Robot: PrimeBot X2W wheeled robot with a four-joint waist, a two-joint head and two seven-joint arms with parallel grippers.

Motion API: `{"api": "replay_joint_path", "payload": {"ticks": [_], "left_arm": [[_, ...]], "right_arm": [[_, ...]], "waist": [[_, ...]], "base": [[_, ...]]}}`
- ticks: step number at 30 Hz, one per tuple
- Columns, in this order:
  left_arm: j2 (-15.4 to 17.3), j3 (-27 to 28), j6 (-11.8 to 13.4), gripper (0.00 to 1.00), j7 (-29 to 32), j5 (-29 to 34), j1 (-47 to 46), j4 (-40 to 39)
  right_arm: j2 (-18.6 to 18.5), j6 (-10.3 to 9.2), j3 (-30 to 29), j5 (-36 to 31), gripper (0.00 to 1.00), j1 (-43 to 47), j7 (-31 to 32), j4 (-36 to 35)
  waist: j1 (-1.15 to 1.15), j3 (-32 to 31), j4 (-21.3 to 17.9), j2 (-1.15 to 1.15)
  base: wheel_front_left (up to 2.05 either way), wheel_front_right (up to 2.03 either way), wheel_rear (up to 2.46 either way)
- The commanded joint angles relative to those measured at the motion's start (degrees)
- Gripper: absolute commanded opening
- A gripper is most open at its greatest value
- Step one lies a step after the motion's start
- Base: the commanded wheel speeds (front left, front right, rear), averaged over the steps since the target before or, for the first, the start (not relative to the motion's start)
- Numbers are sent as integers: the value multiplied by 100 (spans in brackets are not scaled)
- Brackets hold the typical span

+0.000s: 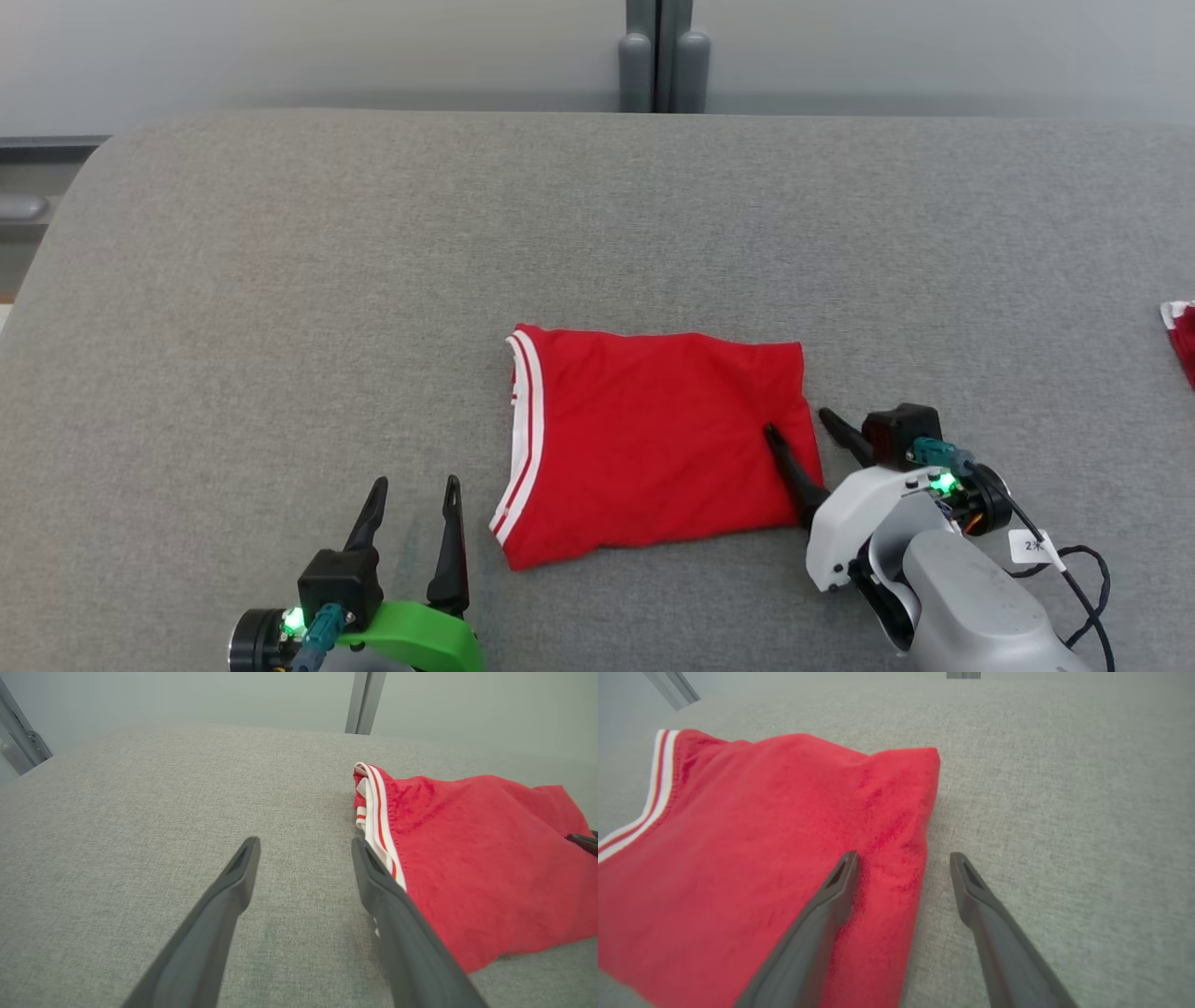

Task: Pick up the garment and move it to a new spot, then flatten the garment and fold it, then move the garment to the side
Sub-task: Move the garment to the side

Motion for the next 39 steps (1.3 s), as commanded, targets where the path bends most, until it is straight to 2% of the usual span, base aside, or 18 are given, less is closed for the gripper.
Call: {"api": "replay_joint_path", "payload": {"ticks": [1,3,7,10,15,21,29,35,39], "left_arm": [[15,-8,9,100,3,-23,-67,8],[16,5,28,100,3,-21,-49,0],[16,68,1,100,3,-7,20,-7],[15,119,-31,100,3,35,28,-15],[16,161,-95,100,3,115,-72,-20],[17,90,-166,100,3,184,-269,17],[21,-22,-235,100,3,249,-517,90],[26,-154,-272,100,3,226,-633,148],[26,-228,-323,100,3,281,-735,212]], "right_arm": [[-33,-10,48,69,50,-32,-21,192],[-35,-10,62,105,0,-65,-3,441],[-60,-17,-252,-34,0,-63,-3,502],[-79,-20,-584,-191,0,20,-4,415],[-59,-17,-937,-419,0,135,-7,189],[-48,-17,-1043,-433,0,234,-9,2],[-31,-11,-1034,-263,0,312,-11,-169],[-30,-11,-930,-192,0,279,-11,-257],[-30,-11,-933,-138,0,167,-11,-306]], "waist": [[0,112,220,0],[0,116,216,0],[0,91,-15,0],[0,74,-373,0],[0,78,-1226,0],[0,162,-2276,0],[0,299,-3313,0],[0,399,-3749,0],[0,497,-3824,0]], "base": [[0,0,0],[0,0,0],[0,0,0],[0,0,0],[0,0,0],[0,0,0],[0,0,0],[0,0,0],[0,0,0]]}}
